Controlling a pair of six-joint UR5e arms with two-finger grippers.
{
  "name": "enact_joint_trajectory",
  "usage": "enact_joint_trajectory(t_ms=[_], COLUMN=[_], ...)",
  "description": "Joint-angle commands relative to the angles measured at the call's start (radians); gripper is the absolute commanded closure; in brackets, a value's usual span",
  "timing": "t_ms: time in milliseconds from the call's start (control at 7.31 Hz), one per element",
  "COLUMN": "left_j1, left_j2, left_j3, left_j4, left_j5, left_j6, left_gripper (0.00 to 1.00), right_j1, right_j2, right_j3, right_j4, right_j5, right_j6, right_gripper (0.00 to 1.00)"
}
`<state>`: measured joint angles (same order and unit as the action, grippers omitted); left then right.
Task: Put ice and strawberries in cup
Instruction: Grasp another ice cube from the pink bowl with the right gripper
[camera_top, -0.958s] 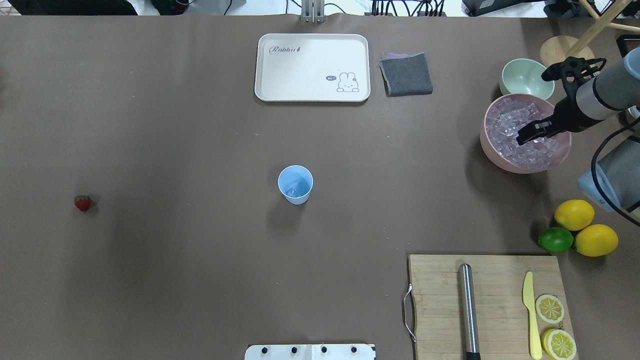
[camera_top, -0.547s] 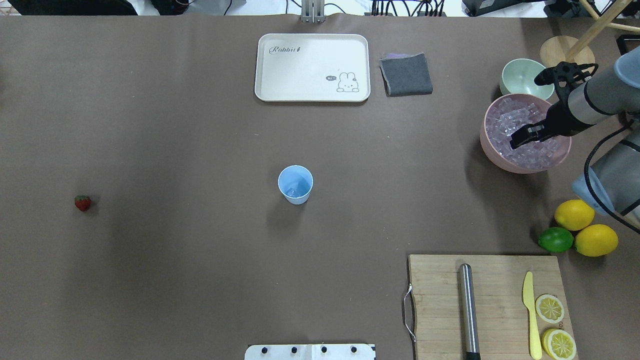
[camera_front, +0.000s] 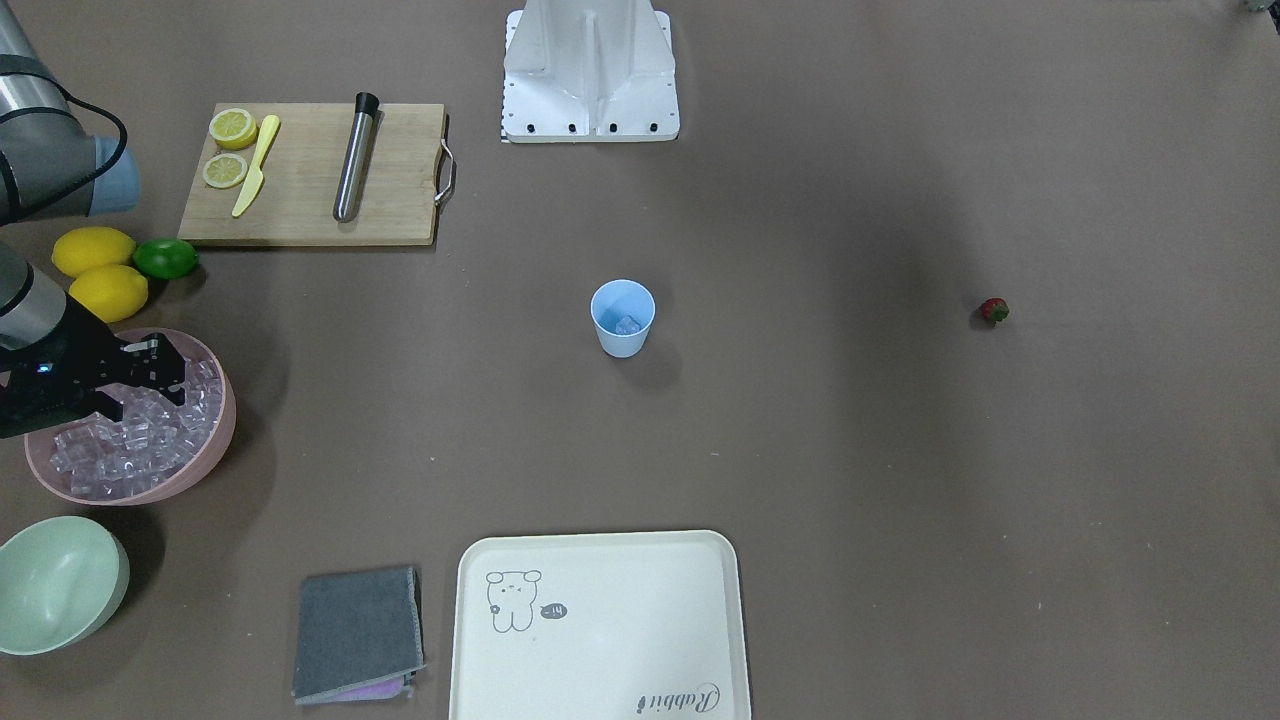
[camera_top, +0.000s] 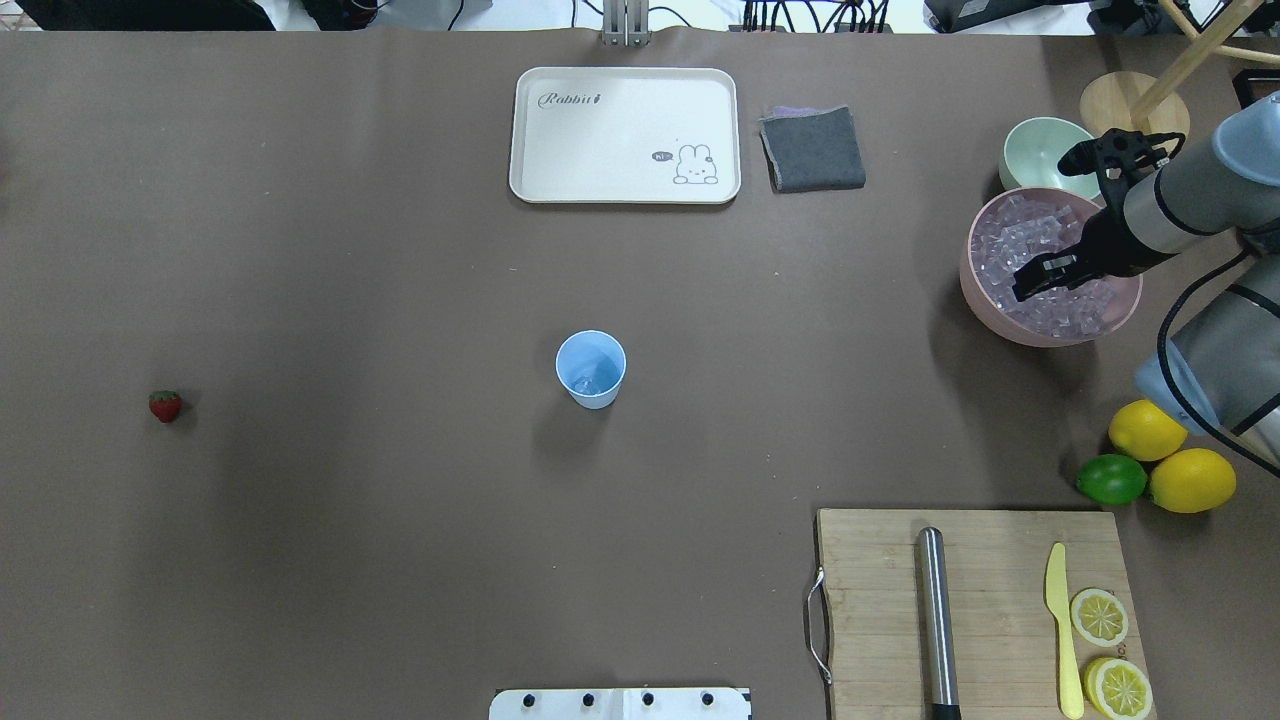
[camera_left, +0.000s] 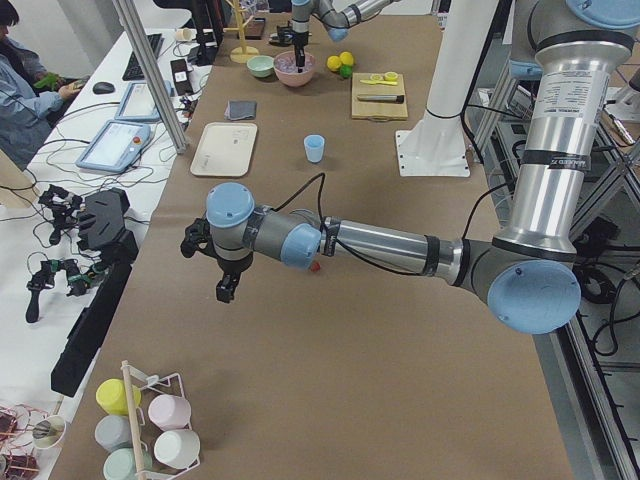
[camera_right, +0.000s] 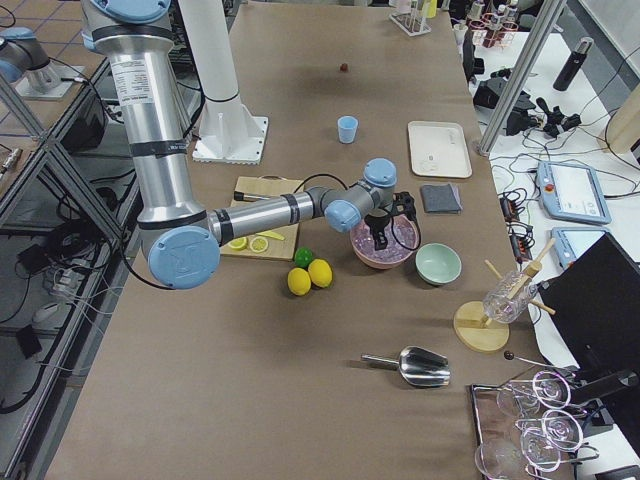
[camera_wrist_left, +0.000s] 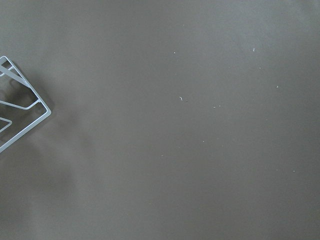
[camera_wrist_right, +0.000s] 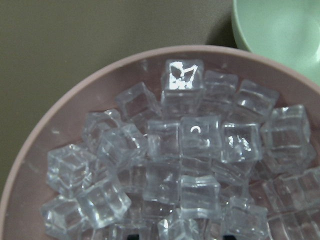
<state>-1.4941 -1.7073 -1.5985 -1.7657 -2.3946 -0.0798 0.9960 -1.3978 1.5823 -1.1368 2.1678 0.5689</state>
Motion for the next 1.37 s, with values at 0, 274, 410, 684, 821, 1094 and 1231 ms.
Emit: enact_joint_trajectory(t_ms=[0,274,410,684,821,1094,1231], left_j1=[0.000,0.000,0.000,0.000,0.000,0.000,0.000], left_j2=[0.000,0.002,0.002,0.002,0.002,0.005,0.005], left_j3=[-0.001,0.000,0.000,0.002,0.002,0.000,0.000], left_j4=[-0.008,-0.015,-0.015,-0.015,-0.017,-0.017,-0.017], left_j5=[0.000,0.000,0.000,0.000,0.000,0.000,0.000], left_j6=[0.000,0.000,0.000,0.000,0.000,0.000,-0.002], left_gripper=[0.02,0.02,0.02,0.02,0.02,0.02,0.02], right_j1=[0.000,0.001,0.001,0.001,0.001,0.010,0.009], right_j2=[-0.003,-0.003,-0.001,0.002,0.006,0.127,0.217], right_j3=[0.002,0.005,0.008,0.011,0.024,0.036,0.063], right_j4=[0.000,0.000,0.000,-0.003,-0.012,-0.141,-0.273], right_j5=[0.000,0.004,0.004,0.006,0.010,0.033,0.033], right_j6=[0.000,0.000,0.000,0.000,0.000,0.053,0.090], right_gripper=[0.54,0.74,0.80,0.83,0.84,0.85,0.86])
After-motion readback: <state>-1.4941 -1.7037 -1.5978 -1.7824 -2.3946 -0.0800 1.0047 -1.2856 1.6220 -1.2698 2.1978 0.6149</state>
